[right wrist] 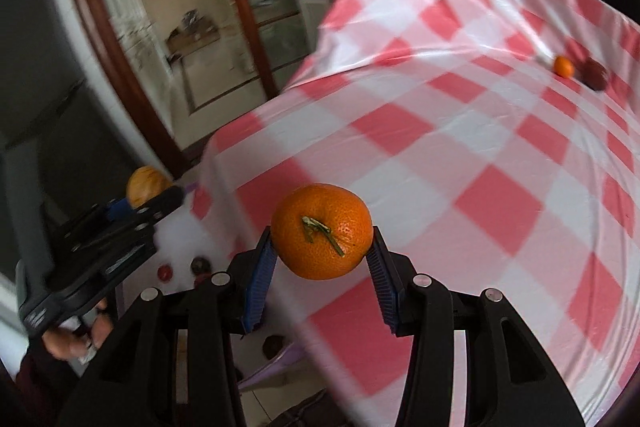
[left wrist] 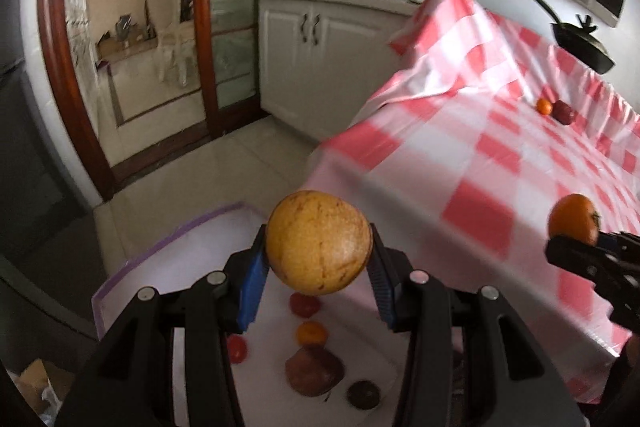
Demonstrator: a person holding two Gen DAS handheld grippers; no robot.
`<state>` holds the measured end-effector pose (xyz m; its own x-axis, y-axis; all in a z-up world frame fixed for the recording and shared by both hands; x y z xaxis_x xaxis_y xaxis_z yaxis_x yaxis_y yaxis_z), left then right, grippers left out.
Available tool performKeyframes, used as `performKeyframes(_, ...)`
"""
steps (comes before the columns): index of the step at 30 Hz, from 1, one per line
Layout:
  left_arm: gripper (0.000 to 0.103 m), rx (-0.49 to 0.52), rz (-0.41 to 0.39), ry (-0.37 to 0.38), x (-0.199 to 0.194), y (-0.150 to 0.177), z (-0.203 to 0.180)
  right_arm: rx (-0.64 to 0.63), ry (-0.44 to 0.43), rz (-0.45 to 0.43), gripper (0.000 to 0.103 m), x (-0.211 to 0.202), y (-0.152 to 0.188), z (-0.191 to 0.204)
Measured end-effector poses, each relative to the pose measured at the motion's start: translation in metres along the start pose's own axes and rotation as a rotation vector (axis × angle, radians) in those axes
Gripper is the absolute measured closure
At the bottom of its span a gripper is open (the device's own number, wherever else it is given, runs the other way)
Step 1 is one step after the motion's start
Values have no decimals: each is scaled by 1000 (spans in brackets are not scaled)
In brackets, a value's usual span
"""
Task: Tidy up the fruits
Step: 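Carry the orange and pepino with both tools over the white box, then open both tools to drop the orange and pepino into the box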
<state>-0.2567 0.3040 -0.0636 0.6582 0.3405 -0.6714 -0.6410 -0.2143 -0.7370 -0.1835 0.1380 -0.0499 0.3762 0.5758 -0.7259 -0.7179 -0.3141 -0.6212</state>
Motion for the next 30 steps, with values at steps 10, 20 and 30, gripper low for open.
performKeyframes(10,57,-57,112,-67,23,47,53,-295,-116,82,57,14,60,90)
performKeyframes(20,57,-43,323,-98,65,105,82,-462,-93,303,57,69,144,117)
performKeyframes(30,57,-40,437,-83,90,143,86,-515,-63,461,57,116,188,118)
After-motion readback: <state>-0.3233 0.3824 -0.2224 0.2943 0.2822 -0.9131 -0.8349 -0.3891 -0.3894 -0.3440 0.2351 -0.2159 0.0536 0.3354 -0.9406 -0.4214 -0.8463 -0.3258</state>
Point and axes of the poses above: each gripper's, at about its wrist camera, not at the fingertips, and x roughly the way its jaws point, z to its left, y to its underside, the point moved 10 cm from there along x, roughly the way its jaws point, and after that the axes turned 12 degrees about x, right-handed, at the moved point
